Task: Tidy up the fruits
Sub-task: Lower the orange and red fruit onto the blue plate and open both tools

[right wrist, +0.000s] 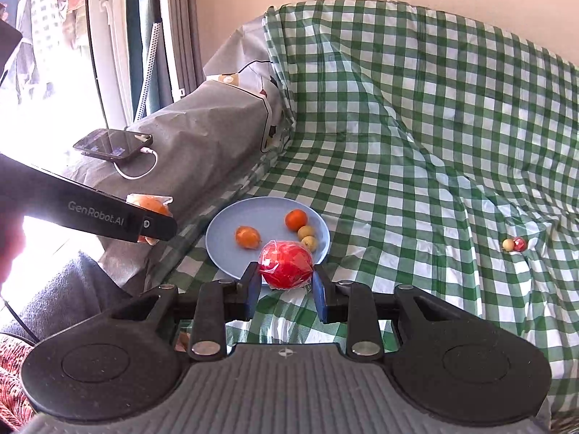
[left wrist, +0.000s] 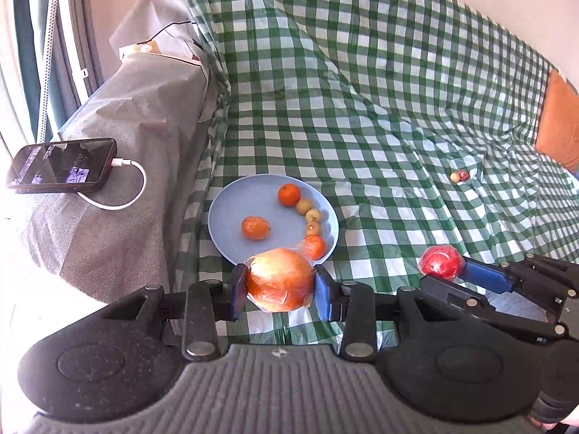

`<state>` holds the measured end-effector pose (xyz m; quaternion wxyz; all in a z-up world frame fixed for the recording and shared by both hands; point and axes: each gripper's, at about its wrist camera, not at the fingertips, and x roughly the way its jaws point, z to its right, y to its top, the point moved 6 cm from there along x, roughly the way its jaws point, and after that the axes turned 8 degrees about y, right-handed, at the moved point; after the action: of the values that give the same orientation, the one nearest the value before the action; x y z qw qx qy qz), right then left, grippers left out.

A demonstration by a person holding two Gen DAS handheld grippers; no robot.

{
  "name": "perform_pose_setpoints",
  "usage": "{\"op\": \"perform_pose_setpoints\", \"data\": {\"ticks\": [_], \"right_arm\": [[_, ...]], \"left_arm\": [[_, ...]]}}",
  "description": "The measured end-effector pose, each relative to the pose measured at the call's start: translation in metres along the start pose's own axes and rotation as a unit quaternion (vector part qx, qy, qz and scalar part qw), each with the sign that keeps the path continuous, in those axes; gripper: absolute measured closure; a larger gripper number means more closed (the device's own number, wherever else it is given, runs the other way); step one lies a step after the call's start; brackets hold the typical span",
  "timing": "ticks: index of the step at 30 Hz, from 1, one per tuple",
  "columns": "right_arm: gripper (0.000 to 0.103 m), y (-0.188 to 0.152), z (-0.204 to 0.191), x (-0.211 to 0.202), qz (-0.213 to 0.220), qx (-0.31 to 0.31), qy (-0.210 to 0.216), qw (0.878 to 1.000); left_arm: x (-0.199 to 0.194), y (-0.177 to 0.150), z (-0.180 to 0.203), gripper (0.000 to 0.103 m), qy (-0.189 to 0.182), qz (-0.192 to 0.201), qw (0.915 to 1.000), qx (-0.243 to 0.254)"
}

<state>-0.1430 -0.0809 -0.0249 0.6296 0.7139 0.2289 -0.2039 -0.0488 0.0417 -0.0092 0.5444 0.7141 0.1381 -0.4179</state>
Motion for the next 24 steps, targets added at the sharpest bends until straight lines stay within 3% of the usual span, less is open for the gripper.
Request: {"op": "perform_pose_setpoints", "data": {"ticks": [13, 24], "right_arm": [[0.072, -0.001, -0.003, 0.004, -0.012, -0.023, -0.006, 1.0], [0.072, 0.004, 0.006, 0.029, -0.032, -0.015, -0.007, 0.999]], "left_arm": [[0.002, 0.003, -0.008, 0.061, -0.006, 0.003, 0.9999, -0.016], [0.029, 0.019, -0.015, 0.061, 0.003, -0.012, 0.9997, -0.02]]}}
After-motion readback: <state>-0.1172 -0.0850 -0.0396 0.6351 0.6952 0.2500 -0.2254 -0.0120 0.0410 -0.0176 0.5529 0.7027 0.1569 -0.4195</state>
